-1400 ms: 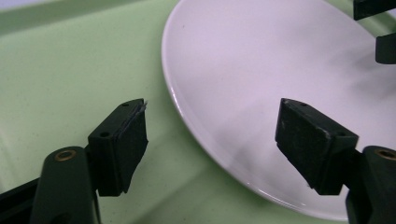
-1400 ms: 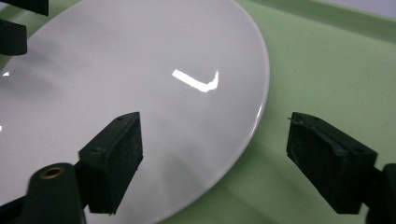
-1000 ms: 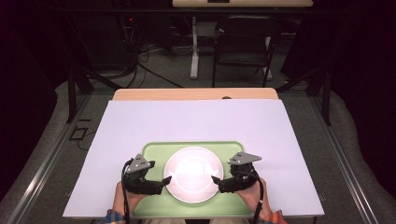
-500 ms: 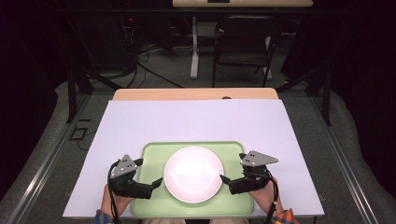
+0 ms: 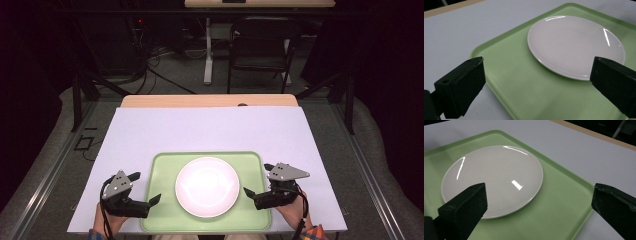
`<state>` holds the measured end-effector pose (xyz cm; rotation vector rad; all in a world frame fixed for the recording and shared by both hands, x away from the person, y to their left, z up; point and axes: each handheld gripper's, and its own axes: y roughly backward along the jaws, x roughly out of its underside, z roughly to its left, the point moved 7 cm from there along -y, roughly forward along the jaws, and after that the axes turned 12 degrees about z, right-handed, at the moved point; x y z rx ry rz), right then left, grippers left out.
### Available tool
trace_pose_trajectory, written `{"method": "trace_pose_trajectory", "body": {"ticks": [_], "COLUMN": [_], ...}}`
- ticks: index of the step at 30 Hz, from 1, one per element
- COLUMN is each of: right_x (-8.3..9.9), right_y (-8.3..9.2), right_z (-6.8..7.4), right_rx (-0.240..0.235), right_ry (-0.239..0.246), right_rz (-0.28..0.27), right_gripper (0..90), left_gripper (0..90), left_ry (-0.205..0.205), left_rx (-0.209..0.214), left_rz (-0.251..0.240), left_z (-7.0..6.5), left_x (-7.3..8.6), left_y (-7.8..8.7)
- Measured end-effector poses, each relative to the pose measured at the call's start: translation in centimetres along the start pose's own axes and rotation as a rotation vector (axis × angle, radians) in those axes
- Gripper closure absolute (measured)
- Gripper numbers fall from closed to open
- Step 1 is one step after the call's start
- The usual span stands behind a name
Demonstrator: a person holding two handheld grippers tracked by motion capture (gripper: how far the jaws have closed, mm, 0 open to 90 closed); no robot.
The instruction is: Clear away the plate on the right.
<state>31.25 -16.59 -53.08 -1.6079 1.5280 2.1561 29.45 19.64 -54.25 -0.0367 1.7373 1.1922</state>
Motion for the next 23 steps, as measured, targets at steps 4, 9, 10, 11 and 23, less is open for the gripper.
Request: {"method": "trace_pose_trajectory", "body": {"ticks": [4,9,10,11,23], "right_x": [0.5,1.2,1.4,1.5,4.2], "right_y": [0.5,1.1,1.2,1.3,2.9], "right_z": [-0.3,-0.7,-0.7,-0.8,-1.9], "right_rx": [0.004,0.019,0.025,0.022,0.058], "right_ry": [0.005,0.011,0.012,0.008,-0.035], "right_rz": [-0.005,-0.008,-0.003,-0.006,-0.002], "right_gripper": [0.0,0.0,0.0,0.0,0.7], "left_gripper": [0.0,0.0,0.0,0.0,0.0], "left_ry": [0.020,0.033,0.035,0.036,0.083], "left_rx": [-0.014,-0.023,-0.026,-0.026,-0.043], "left_rz": [-0.004,0.002,0.002,0.002,0.019], "left_z": [0.7,1.3,1.4,1.5,3.0], "left_x": [0.7,1.5,1.6,1.7,3.5], "left_y": [0.5,0.8,0.9,0.9,1.6]}}
